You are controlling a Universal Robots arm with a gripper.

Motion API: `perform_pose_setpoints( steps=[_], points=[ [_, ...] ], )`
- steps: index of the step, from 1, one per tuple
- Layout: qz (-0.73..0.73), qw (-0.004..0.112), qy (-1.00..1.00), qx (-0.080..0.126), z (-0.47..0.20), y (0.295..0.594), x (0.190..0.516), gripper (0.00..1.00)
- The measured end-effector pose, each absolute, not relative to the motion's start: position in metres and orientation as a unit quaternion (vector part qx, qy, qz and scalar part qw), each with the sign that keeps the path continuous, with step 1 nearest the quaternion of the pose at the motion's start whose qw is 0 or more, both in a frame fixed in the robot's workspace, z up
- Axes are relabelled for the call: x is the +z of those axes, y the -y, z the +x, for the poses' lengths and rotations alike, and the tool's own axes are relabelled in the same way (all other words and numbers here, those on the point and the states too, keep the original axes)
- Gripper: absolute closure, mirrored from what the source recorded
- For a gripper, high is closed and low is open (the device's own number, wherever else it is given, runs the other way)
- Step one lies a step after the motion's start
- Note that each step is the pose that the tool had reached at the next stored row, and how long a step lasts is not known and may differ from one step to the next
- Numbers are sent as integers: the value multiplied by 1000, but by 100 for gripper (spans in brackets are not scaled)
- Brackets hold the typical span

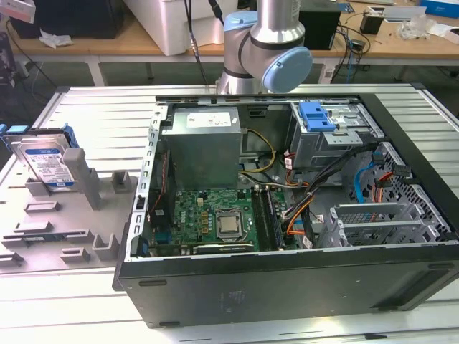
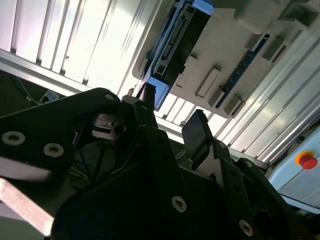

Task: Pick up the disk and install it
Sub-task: 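Pick up the disk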

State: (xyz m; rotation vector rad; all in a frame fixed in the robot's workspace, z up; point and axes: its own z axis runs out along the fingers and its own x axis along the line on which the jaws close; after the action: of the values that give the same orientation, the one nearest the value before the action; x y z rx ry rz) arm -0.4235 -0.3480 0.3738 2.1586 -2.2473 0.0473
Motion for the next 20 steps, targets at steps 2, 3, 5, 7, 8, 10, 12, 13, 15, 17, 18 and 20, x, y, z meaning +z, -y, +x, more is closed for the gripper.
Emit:
perform_pose_setpoints(
  steps=[2,3,5,7,8,10,12,13,15,17,18,20],
  points=[
    [693,13,721,15,-423,346,373,50],
    [693,13,721,15,-423,345,373,50],
    [693,12,721,15,-424,344,372,50],
    [693,13,721,15,-425,344,371,50],
    [693,13,721,15,-426,344,371,50],
    [693,13,721,15,-429,343,370,50],
    [693,12,721,15,-430,343,369,50],
    [693,13,721,15,-430,343,369,50],
    [693,13,721,15,-430,343,369,50],
    [701,13,713,16,-428,343,363,50],
    [702,13,712,16,-428,343,360,50],
    [702,13,712,16,-428,343,355,50]
  ],
)
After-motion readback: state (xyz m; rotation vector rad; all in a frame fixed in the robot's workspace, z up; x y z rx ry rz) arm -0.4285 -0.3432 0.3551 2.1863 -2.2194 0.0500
